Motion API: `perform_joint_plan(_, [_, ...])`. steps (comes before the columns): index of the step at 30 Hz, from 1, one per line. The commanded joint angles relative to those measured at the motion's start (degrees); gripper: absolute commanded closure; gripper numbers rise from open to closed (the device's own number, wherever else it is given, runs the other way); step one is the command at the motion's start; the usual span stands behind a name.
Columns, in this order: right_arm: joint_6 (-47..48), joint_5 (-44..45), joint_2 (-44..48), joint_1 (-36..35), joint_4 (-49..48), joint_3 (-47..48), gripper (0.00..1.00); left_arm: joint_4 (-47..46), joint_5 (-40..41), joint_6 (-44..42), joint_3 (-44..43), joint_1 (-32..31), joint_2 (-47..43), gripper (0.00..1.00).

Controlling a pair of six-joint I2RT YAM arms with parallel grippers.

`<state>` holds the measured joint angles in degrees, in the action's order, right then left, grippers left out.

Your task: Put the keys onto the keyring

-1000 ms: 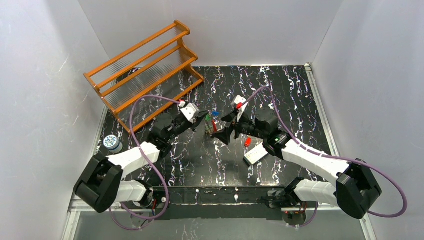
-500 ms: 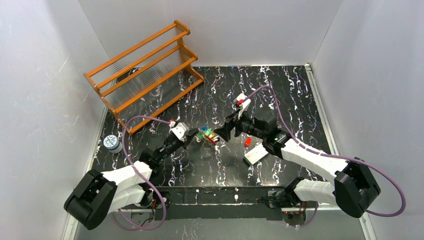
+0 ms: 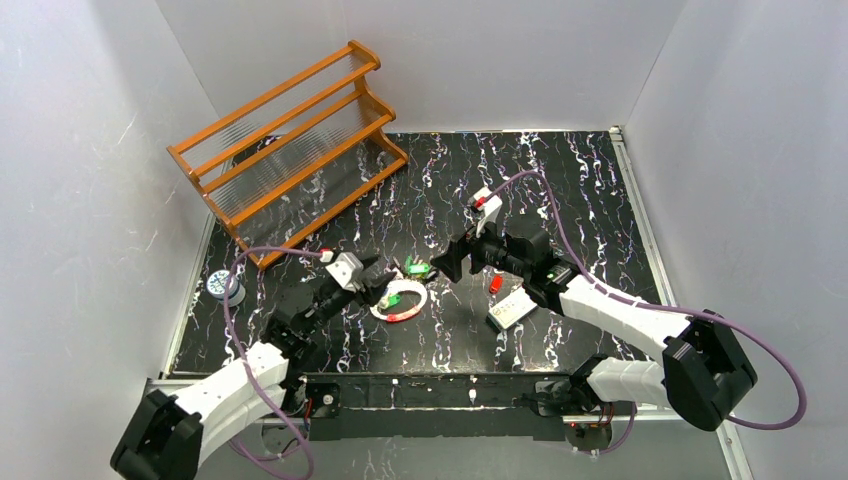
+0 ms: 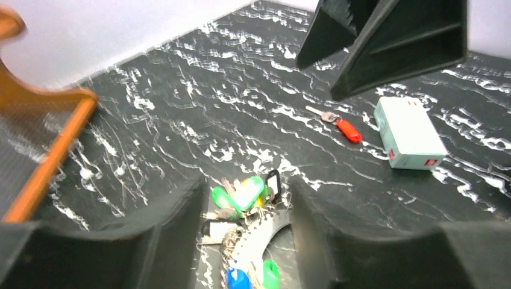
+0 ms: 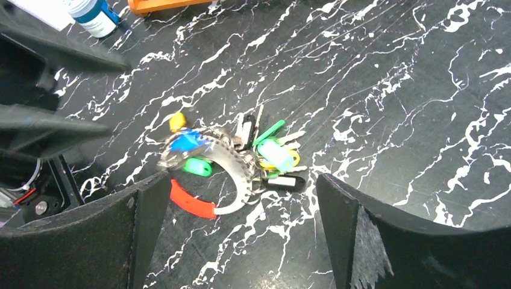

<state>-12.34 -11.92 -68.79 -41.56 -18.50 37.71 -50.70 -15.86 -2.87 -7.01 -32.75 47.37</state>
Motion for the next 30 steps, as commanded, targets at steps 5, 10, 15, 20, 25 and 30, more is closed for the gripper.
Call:
perform_joint_plan(5, [-1.6,1.7,-0.8,0.9,0.4,2.8,0.01,11.8,-1.2,-1.0,-1.3,-0.2,-11.3,0.02])
perform_joint_plan(10, [-2.4,0.8,-2.2,1.4,1.1,3.5,0.01,14.4,0.4,-1.0,-2.2,-0.2,-11.7,0.02])
perform_joint_plan(15, [-3.6,-0.7,-4.9,2.2,3.0,5.0,0.01,14.8,4.8,4.6,-3.7,-0.2,-7.8,0.02])
perform_joint_plan(20, [-6.7,-1.8,-8.8,3.2,5.6,7.1,0.01,20.8,11.7,12.3,-7.8,-0.2,-1.6,0.02])
perform_joint_plan(25, [-8.3,-6.3,-12.7,4.4,6.7,8.4,0.01,33.0,20.7,20.8,-15.3,-0.1,6.0,0.02])
perform_joint_plan(30, [-9.2,-9.4,-15.3,5.1,6.5,8.8,0.01,44.5,23.8,26.9,-23.6,0.2,15.8,0.02])
